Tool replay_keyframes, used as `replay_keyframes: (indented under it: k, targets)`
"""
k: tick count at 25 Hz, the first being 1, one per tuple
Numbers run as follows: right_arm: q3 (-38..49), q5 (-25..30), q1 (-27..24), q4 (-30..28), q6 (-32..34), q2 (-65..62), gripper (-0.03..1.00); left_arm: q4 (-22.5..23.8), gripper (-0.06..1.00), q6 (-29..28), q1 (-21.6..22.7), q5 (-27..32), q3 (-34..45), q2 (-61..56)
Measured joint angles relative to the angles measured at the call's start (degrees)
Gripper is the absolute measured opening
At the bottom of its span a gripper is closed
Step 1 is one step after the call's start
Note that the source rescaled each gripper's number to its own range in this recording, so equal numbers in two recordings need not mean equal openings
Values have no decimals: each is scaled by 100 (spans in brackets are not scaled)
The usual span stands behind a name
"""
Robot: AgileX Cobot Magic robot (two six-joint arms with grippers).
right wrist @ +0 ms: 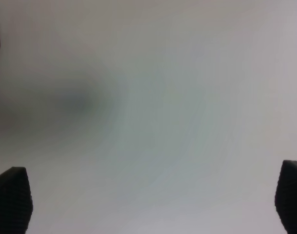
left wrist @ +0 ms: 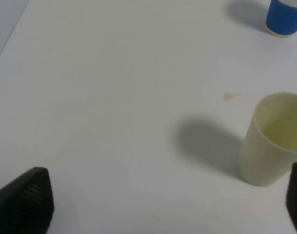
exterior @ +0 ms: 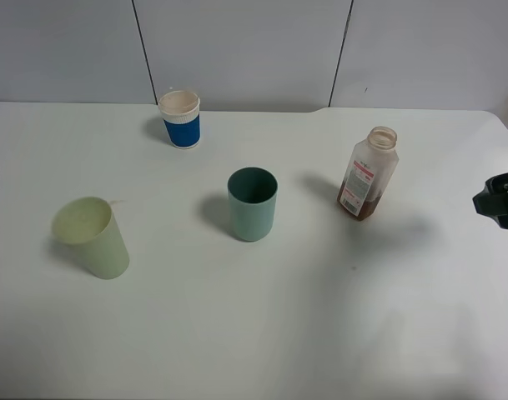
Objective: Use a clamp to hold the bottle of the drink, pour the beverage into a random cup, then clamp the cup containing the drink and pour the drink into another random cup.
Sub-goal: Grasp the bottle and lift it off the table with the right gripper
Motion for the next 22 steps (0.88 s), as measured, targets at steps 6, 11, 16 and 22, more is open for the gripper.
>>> replay_keyframes:
  k: [6,11,16,22]
  targets:
    - [-1,-616,0,-157,-145,451,100,0,88,0,0,0,0,0]
    - [-1,-1039,0,-274,-200,829,100,0,88,0,0,0,0,0]
    - [-1,-1049,377,-445,-471,1079,100,0,88,0,0,0,0,0]
    - [-6,-1186,545,-711,-592,1434,100,0,88,0,0,0,0,0]
